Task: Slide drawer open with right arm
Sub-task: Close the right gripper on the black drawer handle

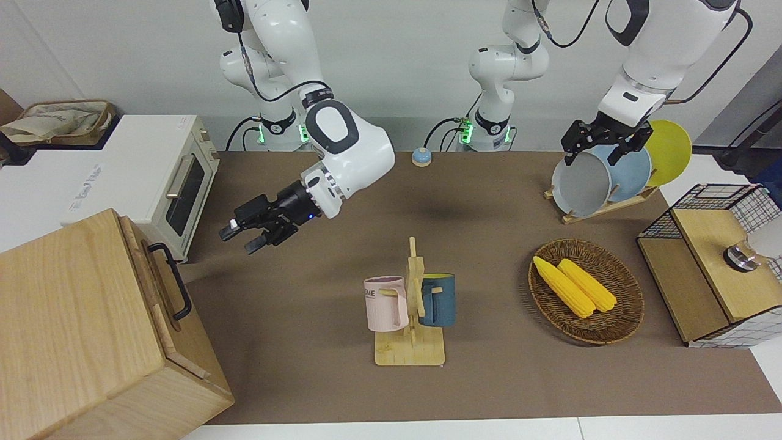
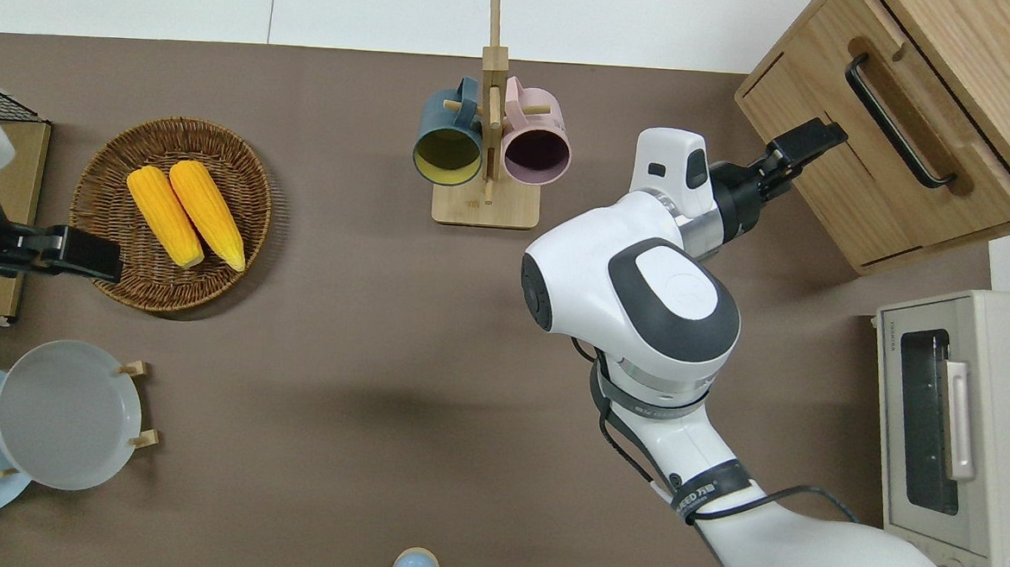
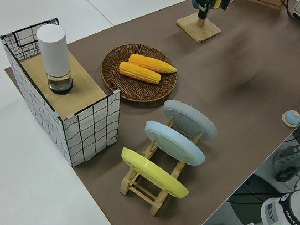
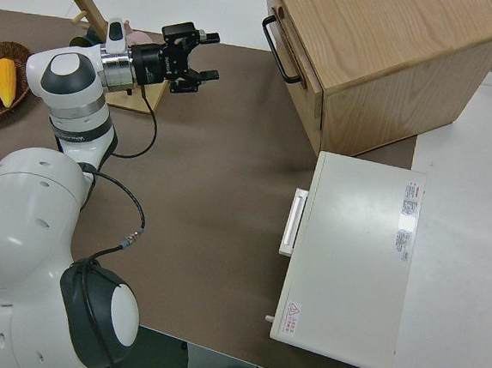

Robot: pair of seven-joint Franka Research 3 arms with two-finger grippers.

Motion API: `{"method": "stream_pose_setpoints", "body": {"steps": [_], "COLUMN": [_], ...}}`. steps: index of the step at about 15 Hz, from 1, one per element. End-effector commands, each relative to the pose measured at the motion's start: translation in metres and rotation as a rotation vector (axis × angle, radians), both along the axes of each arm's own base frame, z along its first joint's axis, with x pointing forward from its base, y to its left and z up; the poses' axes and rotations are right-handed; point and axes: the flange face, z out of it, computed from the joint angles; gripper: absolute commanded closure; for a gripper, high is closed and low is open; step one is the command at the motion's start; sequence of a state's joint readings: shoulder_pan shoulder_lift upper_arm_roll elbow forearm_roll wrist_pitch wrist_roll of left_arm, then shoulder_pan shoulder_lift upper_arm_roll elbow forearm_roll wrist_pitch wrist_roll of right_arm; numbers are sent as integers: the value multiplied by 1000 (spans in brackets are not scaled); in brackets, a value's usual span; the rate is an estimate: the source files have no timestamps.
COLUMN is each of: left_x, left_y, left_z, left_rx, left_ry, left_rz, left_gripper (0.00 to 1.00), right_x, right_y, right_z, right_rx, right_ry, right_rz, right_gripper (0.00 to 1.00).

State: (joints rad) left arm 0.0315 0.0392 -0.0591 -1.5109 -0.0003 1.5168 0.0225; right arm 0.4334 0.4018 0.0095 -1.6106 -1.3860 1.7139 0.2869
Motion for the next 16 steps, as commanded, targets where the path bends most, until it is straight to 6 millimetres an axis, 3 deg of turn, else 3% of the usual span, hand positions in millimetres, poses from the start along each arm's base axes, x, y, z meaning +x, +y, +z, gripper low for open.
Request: {"method": "stream_pose_setpoints", "body": {"steps": [1,7,13,16], "left_x": [2,2,2,2], "left_y": [1,1,1,1], "left_z": [3,4,3,4], "left_rx": [16,16,16,16], "left_ry": [6,5,6,5], "left_rz": [-11,-11,-11,-11], "left_gripper": [7,7,7,7], "right_x": [20,41,49,53], "right_y": [-35,-88,-96,-105], "right_z": [-25,-25,-33,-40], "right_rx": [-24,-41,-134,-112], "right_ry": [-118,-142,-149,-131], "right_rz": [6,24,76,109], "right_gripper": [26,21,52,453]}}
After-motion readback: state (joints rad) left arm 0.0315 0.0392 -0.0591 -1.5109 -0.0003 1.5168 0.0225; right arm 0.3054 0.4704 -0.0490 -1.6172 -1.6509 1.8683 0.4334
